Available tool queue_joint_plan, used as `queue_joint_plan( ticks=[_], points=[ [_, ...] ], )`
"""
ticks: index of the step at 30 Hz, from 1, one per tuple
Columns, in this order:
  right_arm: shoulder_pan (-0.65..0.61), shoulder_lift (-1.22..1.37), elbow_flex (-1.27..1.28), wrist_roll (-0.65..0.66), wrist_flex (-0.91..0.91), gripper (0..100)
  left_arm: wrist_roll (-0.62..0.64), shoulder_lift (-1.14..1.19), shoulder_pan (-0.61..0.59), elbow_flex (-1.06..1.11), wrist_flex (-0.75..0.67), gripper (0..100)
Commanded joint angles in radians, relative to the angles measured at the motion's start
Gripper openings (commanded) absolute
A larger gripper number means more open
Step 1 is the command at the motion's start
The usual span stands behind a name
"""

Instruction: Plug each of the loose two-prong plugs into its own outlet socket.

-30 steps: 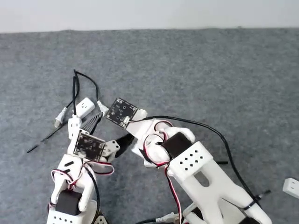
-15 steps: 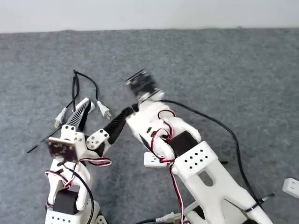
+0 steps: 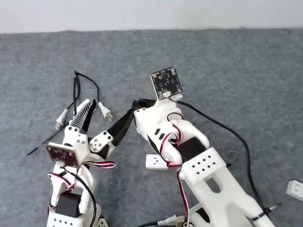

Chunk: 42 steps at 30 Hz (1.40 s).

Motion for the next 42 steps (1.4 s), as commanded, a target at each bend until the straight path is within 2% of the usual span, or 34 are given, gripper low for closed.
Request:
queue_joint_plan(
  ticks=[1,9,18,42],
  points=[
    [-0.005,-0.061,0.008,-0.014,-0.081,3.9,0.014,-0.008,0.035,-0.015,-0.015,37],
    [-0.005,-0.193,0.19,-0.017,-0.228,3.9,0.015,-0.008,0.048,-0.019,0.028,37],
    [-0.001,-0.272,0.227,-0.018,-0.194,3.9,0.014,-0.008,0.098,-0.039,0.078,37],
    [-0.001,-0.266,0.226,-0.02,-0.197,3.8,0.014,-0.008,0.097,-0.039,0.08,37]
  ],
)
